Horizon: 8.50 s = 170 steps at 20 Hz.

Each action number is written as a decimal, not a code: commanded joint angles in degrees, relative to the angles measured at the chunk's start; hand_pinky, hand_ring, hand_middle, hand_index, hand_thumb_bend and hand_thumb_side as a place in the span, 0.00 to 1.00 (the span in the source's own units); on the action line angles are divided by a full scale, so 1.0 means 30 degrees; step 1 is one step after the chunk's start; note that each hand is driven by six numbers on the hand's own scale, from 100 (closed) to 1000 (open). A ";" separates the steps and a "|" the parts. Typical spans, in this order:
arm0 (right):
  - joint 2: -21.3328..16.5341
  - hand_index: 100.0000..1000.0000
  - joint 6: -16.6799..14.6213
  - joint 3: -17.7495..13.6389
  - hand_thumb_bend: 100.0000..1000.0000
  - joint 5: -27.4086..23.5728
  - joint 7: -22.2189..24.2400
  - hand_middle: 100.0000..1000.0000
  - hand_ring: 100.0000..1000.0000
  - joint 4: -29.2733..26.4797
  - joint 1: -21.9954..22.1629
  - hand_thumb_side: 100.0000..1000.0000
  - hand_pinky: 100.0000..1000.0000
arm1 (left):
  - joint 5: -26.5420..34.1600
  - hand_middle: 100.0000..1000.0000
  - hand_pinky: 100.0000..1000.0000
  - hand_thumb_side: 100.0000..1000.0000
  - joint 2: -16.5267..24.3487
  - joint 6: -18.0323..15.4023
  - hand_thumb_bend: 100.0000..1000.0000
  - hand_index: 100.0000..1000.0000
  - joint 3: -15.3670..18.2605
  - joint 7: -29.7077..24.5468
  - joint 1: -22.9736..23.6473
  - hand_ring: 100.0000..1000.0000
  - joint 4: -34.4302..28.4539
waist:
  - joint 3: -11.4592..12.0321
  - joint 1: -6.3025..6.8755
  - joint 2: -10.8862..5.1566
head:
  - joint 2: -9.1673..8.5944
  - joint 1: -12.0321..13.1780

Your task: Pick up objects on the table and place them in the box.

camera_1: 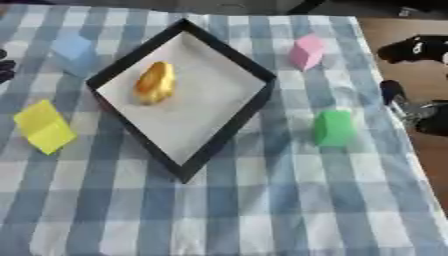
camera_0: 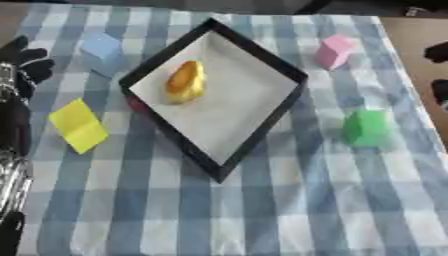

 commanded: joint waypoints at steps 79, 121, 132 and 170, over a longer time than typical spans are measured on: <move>0.1872 0.84 -0.0876 0.4728 0.34 0.3159 0.6561 0.73 0.82 0.9368 -0.5346 0.19 0.89 | 0.0112 0.66 0.82 0.84 0.0105 0.0038 0.02 0.88 -0.0165 -0.0402 -0.1240 0.74 -0.0494 | 0.1453 -0.0062 0.0513 | -0.0029 -0.0913; 0.3208 0.57 0.0965 0.4110 0.00 -0.0504 0.3062 0.43 0.59 0.6288 -1.3524 0.00 0.79 | 0.0033 0.67 0.82 0.77 0.0885 -0.0230 0.00 0.87 -0.0082 -0.0241 -0.0956 0.74 -0.2231 | 0.1233 0.0029 -0.0130 | -0.0029 -0.2322; 0.6813 0.57 -0.0332 0.5279 0.00 0.1673 0.3421 0.43 0.59 1.1247 -1.6491 0.00 0.78 | 0.0510 0.65 0.82 0.78 0.1061 -0.0021 0.00 0.86 0.0015 -0.0280 -0.0856 0.73 -0.3527 | 0.2785 -0.0152 0.0166 | -0.0029 -0.3993; 0.9810 0.68 -0.2954 0.6342 0.00 0.8270 0.4858 0.54 0.70 1.5584 -1.4796 0.03 0.81 | 0.0332 0.61 0.80 0.72 0.1178 -0.2296 0.00 0.82 0.1005 0.1788 -0.1020 0.70 -0.4412 | 0.3624 -0.0299 0.0514 | -0.0029 -0.5283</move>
